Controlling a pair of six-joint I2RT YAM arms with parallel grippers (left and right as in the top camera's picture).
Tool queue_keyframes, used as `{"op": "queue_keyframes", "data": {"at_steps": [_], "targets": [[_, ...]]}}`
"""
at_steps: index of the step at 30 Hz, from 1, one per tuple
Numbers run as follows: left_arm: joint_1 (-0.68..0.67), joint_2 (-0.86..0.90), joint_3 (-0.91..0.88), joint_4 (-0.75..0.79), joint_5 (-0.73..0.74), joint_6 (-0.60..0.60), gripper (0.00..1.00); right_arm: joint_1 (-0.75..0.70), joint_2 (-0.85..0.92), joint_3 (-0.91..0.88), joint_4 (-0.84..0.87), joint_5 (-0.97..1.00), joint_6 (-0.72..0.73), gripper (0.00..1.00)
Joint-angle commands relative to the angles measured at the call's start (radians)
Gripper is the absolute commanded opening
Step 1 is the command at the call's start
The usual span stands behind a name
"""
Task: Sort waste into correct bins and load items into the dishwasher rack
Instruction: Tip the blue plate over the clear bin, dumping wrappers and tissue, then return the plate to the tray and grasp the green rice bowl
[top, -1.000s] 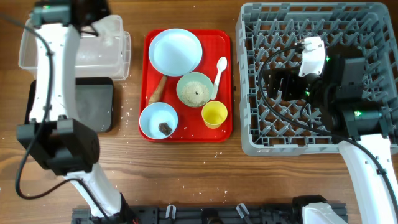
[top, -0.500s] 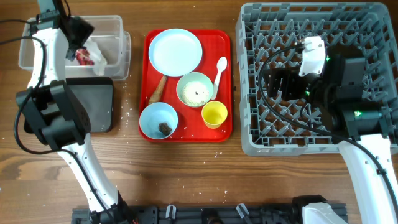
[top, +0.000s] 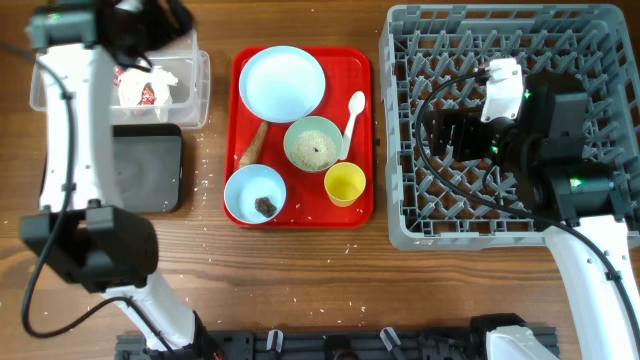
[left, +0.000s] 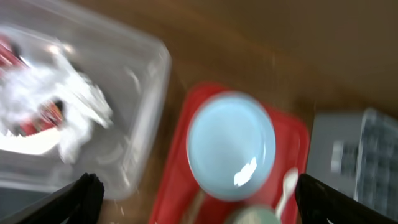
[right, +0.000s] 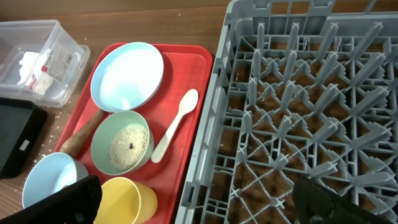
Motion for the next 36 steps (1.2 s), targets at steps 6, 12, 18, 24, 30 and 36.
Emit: {"op": "queue_keyframes", "data": {"at_steps": [6, 12, 18, 24, 30, 36], "targets": [[-0.303, 0.028, -0.124, -0.051, -0.029, 0.101, 0.95, 0.001, 0.008, 0.026, 0.01, -0.013, 0.014, 1.0], [-0.455, 0.03, -0.308, 0.233, -0.175, 0.101, 0.9, 0.001, 0.008, 0.026, 0.008, -0.014, 0.014, 1.0], [-0.467, 0.029, -0.312, 0.053, -0.172, -0.038, 0.98, 0.001, 0.008, 0.026, 0.005, -0.014, 0.014, 1.0], [-0.433, 0.027, -0.313, -0.104, -0.171, -0.222, 0.98, 0.001, 0.008, 0.026, 0.008, -0.014, 0.014, 1.0], [-0.53, 0.033, -0.359, 0.15, -0.171, -0.031, 0.81, 0.001, 0.02, 0.026, 0.009, -0.014, 0.014, 1.0], [-0.649, 0.131, -0.377, 0.292, -0.173, -0.038, 0.7, 0.001, 0.083, 0.026, 0.007, -0.018, 0.04, 1.0]]}}
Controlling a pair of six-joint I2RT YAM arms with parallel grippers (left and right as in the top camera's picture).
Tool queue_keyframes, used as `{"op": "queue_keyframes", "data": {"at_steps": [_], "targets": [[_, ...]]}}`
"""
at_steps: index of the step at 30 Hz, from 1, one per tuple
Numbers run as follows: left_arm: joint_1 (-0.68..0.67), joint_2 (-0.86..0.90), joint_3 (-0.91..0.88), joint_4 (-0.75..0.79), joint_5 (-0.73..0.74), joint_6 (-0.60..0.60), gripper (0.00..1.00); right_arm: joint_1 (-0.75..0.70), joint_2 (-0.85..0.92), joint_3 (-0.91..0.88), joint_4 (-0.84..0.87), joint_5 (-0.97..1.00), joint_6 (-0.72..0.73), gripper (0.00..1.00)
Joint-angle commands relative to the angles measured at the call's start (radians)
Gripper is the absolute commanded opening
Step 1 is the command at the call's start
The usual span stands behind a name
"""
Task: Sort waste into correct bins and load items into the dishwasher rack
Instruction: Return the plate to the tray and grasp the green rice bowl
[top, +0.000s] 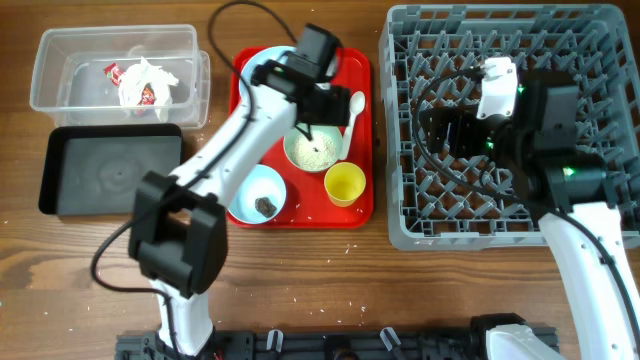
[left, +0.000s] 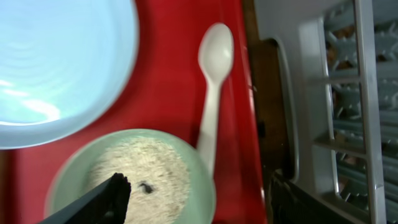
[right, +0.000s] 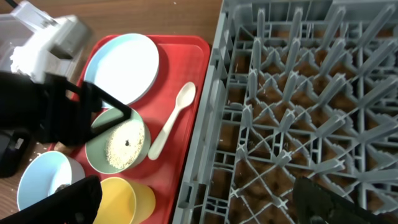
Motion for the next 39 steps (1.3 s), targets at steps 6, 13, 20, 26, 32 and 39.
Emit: {"op": "queue_keyframes", "data": {"at_steps": [6, 13, 20, 26, 32, 39], "targets": [[-0.063, 0.18, -0.015, 0.043, -0.051, -0.057, 0.47, 0.001, 0.078, 0.026, -0.013, -0.017, 0.028, 1.0], [-0.066, 0.198, -0.015, 0.049, -0.051, -0.057, 0.19, 0.001, 0.087, 0.026, -0.013, -0.017, 0.028, 1.0], [-0.065, 0.199, -0.015, 0.045, -0.05, -0.057, 0.04, 0.001, 0.087, 0.026, -0.017, -0.018, 0.028, 1.0], [-0.064, 0.13, 0.034, -0.038, -0.05, -0.057, 0.04, 0.001, 0.087, 0.026, -0.016, -0.017, 0.027, 1.0], [-0.064, 0.004, 0.034, -0.065, -0.05, -0.057, 0.04, 0.001, 0.087, 0.026, -0.016, -0.017, 0.028, 1.0], [-0.031, -0.06, 0.034, -0.118, -0.046, -0.082, 0.04, 0.001, 0.087, 0.026, -0.009, -0.017, 0.028, 1.0]]}}
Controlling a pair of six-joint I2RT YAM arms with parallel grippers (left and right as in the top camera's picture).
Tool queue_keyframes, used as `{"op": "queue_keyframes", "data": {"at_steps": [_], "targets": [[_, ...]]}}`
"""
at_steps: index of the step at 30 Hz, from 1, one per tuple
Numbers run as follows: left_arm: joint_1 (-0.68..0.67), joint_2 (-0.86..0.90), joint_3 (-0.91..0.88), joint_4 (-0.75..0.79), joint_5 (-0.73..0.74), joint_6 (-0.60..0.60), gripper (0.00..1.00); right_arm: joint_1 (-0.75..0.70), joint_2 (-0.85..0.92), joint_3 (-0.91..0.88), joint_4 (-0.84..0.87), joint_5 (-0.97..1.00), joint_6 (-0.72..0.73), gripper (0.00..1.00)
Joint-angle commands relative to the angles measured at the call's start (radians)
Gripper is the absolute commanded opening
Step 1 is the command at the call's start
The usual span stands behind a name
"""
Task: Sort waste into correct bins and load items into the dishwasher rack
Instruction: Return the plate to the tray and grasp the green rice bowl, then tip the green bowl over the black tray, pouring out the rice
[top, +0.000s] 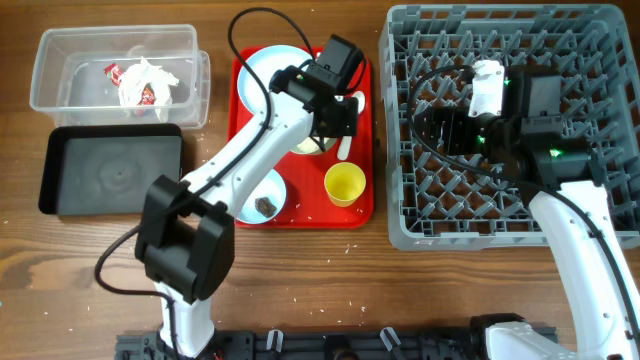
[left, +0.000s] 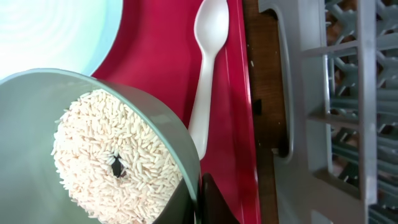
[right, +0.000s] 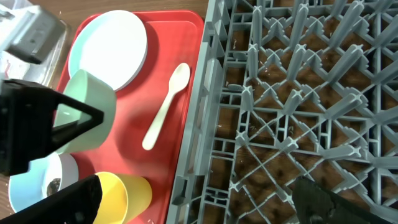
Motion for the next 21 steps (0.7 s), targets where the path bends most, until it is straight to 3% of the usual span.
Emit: {"op": "queue_keyframes", "data": {"at_steps": [1, 7, 12, 21], "targets": [[0.039, -0.052, 0.011, -0.034, 0.022, -0.029, 0.04, 0.001, 0.011, 0.026, 0.006, -0.017, 0.013, 1.0], [0.139, -0.122, 0.011, -0.128, 0.164, -0.027, 0.04, 0.001, 0.011, 0.026, 0.027, -0.017, 0.011, 1.0], [0.232, -0.179, 0.011, -0.217, 0.201, -0.019, 0.04, 0.001, 0.011, 0.026, 0.042, -0.017, 0.012, 1.0], [0.555, -0.21, 0.01, -0.338, 0.432, 0.214, 0.04, 0.001, 0.011, 0.026, 0.043, -0.017, 0.013, 1.0]]}}
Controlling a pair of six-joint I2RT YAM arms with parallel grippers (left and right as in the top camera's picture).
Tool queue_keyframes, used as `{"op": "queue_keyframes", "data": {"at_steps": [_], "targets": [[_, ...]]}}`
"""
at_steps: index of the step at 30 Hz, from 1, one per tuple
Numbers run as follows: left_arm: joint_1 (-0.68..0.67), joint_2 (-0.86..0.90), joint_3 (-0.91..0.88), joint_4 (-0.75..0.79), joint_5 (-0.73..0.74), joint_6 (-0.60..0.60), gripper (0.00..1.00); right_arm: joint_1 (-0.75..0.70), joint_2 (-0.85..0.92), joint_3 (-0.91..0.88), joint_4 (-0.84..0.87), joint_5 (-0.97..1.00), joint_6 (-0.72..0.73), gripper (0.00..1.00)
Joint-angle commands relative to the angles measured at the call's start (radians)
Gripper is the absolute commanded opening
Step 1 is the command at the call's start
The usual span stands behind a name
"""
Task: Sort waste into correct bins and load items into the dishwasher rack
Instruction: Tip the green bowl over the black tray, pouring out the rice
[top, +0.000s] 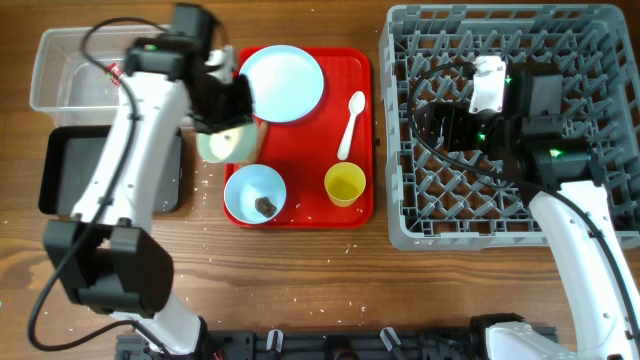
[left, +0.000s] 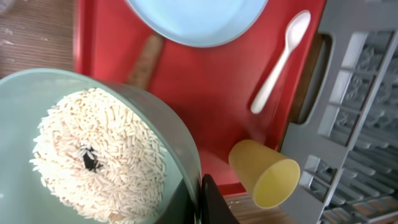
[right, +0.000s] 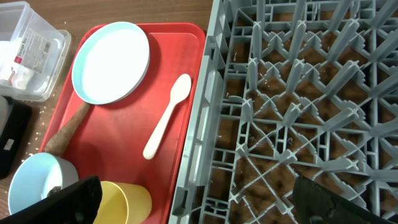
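My left gripper (left: 200, 200) is shut on the rim of a green bowl (left: 93, 149) filled with white rice and a dark speck. In the overhead view the green bowl (top: 222, 146) hangs over the left edge of the red tray (top: 300, 140), with the left gripper (top: 218, 100) above it. My right gripper (right: 199, 208) stands open over the grey dishwasher rack (right: 298, 93), nothing between its fingers. On the tray lie a blue plate (top: 282, 83), a white spoon (top: 350, 122), a yellow cup (top: 345, 183) and a blue bowl (top: 255, 192) with a brown scrap.
A clear bin (top: 60, 60) with crumpled wrappers stands at the back left. In front of it lies a black tray (top: 60, 170). A brown stick (left: 144, 59) lies on the red tray near the plate. The rack (top: 500, 238) fills the right side.
My left gripper has carried the green bowl from over the middle of the red tray to its left edge, near the black tray. The right gripper has stayed over the rack.
My left gripper was first open over the clear bin. Then it hung open over the green bowl on the tray. After that it was shut on the bowl's rim, the bowl raised. Now the bowl is at the tray's left edge.
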Motion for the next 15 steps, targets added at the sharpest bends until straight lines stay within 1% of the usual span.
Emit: {"op": "queue_keyframes", "data": {"at_steps": [1, 6, 11, 12, 13, 15], "targets": [[0.164, -0.034, 0.01, -0.014, 0.17, 0.153, 0.04, 0.001, 0.011, 0.026, 0.005, -0.017, 0.014, 1.0], [0.375, -0.033, -0.005, -0.068, 0.277, 0.296, 0.04, 0.001, 0.011, 0.026, 0.001, -0.018, 0.015, 1.0], [0.666, -0.029, -0.133, -0.058, 0.512, 0.492, 0.04, 0.001, 0.011, 0.026, 0.002, -0.018, 0.021, 1.0], [0.703, -0.026, -0.157, -0.046, 0.535, 0.494, 0.04, 0.001, 0.011, 0.026, 0.002, -0.018, 0.021, 1.0], [0.776, -0.02, -0.212, -0.005, 0.6, 0.499, 0.04, 0.001, 0.011, 0.026, 0.002, -0.018, 0.021, 1.0], [0.858, -0.01, -0.289, 0.066, 0.686, 0.517, 0.04, 0.001, 0.011, 0.026, 0.002, -0.018, 0.021, 1.0]]}}
